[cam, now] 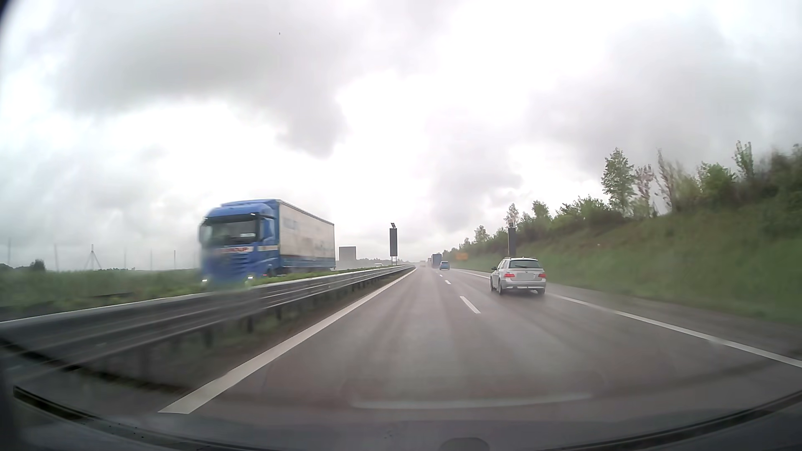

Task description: Follow the waypoints while adhering to traffic rules and regulations

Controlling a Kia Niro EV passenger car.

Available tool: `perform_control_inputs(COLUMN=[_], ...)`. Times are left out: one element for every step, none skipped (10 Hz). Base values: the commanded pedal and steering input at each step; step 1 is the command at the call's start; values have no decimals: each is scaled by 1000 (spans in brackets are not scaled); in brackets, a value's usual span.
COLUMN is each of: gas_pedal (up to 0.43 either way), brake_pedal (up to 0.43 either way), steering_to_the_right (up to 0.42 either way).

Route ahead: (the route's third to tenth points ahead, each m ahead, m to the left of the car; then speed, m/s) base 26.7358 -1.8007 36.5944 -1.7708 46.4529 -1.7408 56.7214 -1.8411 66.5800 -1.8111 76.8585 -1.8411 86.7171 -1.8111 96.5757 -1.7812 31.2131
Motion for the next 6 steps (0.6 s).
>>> perform_control_inputs(gas_pedal=[311,311,311,311,311,311], brake_pedal=[0,0,0,0,0,0], steering_to_the_right=[-1,-1,-1,-1,-1,-1])
